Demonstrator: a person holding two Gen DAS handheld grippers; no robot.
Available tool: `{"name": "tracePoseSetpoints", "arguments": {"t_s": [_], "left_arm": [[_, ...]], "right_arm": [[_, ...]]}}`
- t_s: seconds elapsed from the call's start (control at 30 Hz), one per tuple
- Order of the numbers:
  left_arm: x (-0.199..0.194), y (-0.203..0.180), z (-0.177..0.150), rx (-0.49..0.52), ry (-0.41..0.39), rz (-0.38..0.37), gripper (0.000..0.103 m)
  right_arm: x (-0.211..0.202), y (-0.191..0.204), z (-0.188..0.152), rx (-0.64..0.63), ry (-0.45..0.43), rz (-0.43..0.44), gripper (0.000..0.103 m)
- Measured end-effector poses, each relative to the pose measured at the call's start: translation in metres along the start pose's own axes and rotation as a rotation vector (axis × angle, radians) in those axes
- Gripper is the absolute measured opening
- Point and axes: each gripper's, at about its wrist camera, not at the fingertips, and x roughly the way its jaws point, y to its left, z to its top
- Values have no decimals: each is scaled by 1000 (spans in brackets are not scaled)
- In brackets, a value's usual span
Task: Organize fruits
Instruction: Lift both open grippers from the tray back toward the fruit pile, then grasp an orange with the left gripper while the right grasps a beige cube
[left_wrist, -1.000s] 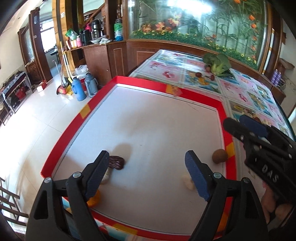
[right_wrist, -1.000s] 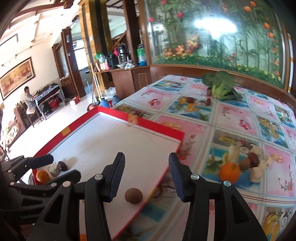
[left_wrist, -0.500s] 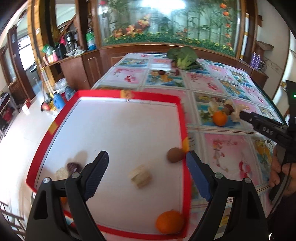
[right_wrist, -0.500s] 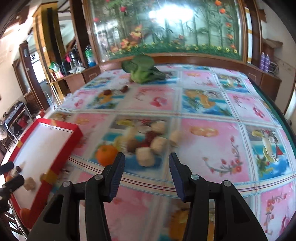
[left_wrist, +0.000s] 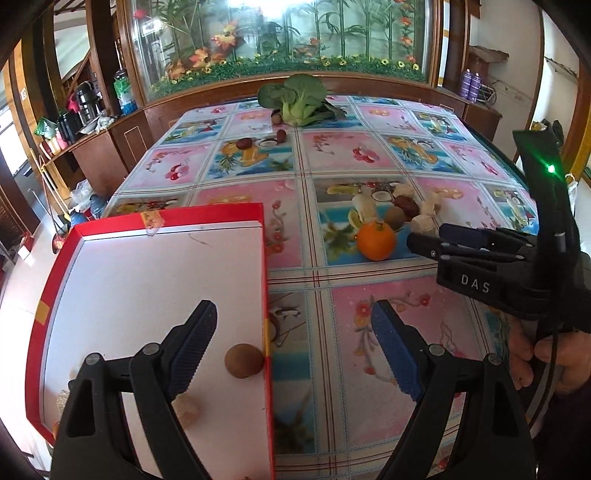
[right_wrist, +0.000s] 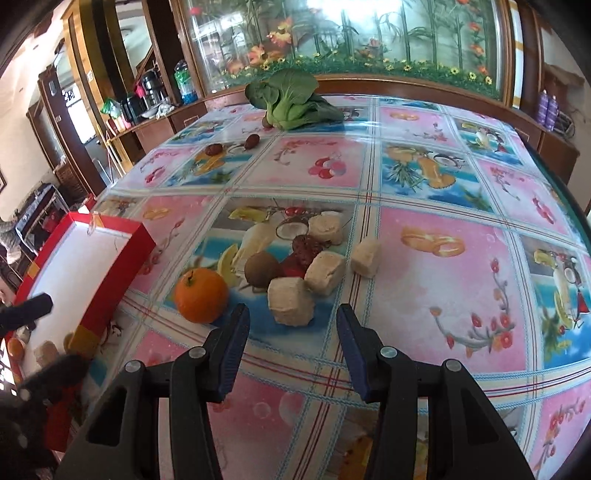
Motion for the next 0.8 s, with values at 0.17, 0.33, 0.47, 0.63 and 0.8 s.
{"name": "tracePoseSetpoints", "arguments": {"t_s": [0.17, 0.33, 0.47, 0.63, 0.8], "left_arm": [[10, -11, 8, 16, 20, 1, 86], [22, -28, 21, 54, 29, 8, 86], [35, -38, 29, 57, 48, 4, 86], [53, -48, 37, 58, 60, 12, 86], [65, -51, 45, 41, 50, 8, 86]], "right_arm": [[2, -6, 3, 28, -1, 1, 34], [2, -5, 4, 29, 2, -14, 23], [-3, -16, 5, 77, 11, 7, 23], [-12, -41, 6, 217, -1, 65, 23], [-15, -49, 7, 272, -22, 65, 23]]}}
